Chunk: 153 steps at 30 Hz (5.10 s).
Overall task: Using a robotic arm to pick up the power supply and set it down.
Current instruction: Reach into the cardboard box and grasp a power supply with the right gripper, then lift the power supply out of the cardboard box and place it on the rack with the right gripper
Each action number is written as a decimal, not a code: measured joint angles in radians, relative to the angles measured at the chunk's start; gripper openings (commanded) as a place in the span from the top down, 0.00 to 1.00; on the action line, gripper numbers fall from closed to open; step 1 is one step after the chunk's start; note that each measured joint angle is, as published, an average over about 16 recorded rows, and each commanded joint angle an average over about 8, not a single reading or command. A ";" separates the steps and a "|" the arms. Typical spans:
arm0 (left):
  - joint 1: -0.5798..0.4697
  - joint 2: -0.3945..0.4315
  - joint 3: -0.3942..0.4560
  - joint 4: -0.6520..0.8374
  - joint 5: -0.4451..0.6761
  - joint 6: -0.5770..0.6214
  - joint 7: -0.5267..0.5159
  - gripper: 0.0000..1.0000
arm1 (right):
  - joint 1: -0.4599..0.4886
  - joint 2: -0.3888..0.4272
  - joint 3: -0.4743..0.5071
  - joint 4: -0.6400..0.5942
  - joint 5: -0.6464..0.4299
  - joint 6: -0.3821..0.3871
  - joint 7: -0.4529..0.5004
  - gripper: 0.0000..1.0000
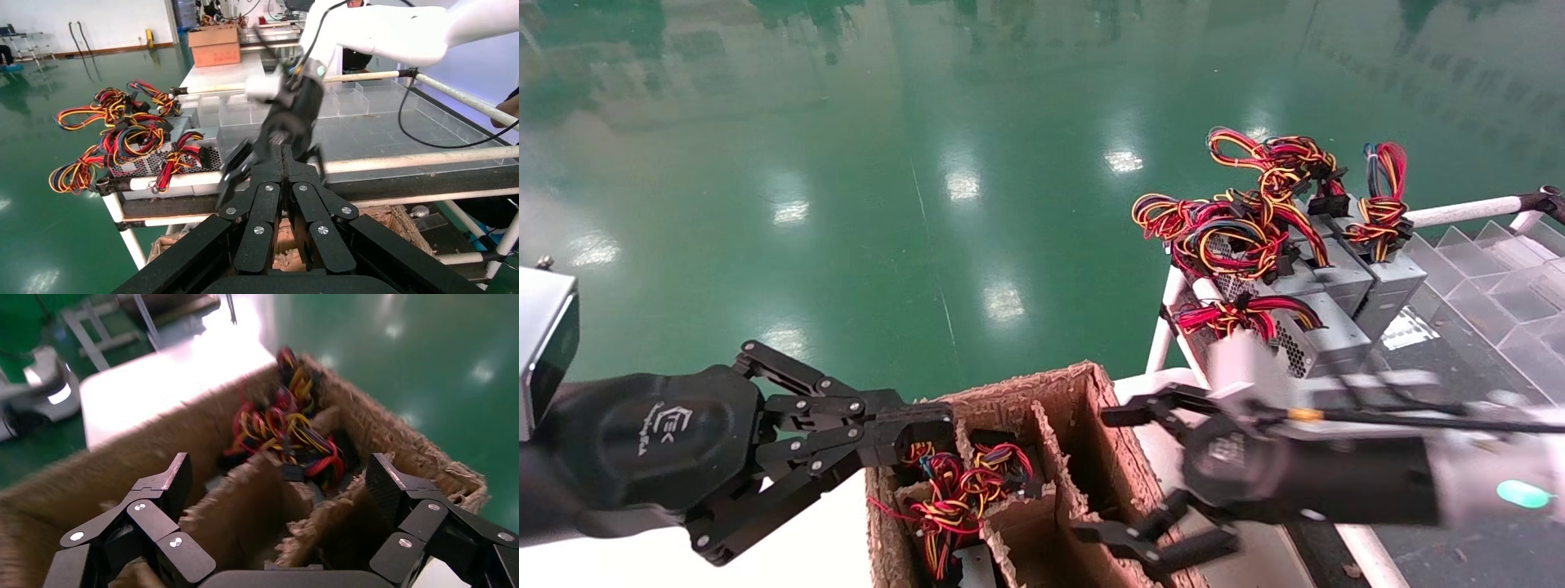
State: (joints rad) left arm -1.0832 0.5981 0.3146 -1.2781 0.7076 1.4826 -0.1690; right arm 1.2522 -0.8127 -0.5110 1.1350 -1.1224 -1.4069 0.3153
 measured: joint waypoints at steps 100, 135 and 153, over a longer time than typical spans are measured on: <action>-0.001 -0.001 0.004 0.000 -0.002 -0.001 0.002 0.00 | 0.019 -0.039 0.145 0.079 0.108 0.186 -0.057 1.00; -0.001 -0.002 0.005 0.000 -0.003 -0.002 0.002 0.00 | 0.348 0.167 0.315 -0.264 0.161 0.115 -0.194 1.00; -0.001 -0.002 0.005 0.000 -0.004 -0.002 0.003 0.00 | 0.420 0.303 0.318 -0.608 0.105 -0.010 -0.360 1.00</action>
State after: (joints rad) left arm -1.0845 0.5960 0.3199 -1.2781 0.7040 1.4804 -0.1663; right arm 1.6721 -0.5101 -0.1927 0.5272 -1.0175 -1.4172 -0.0443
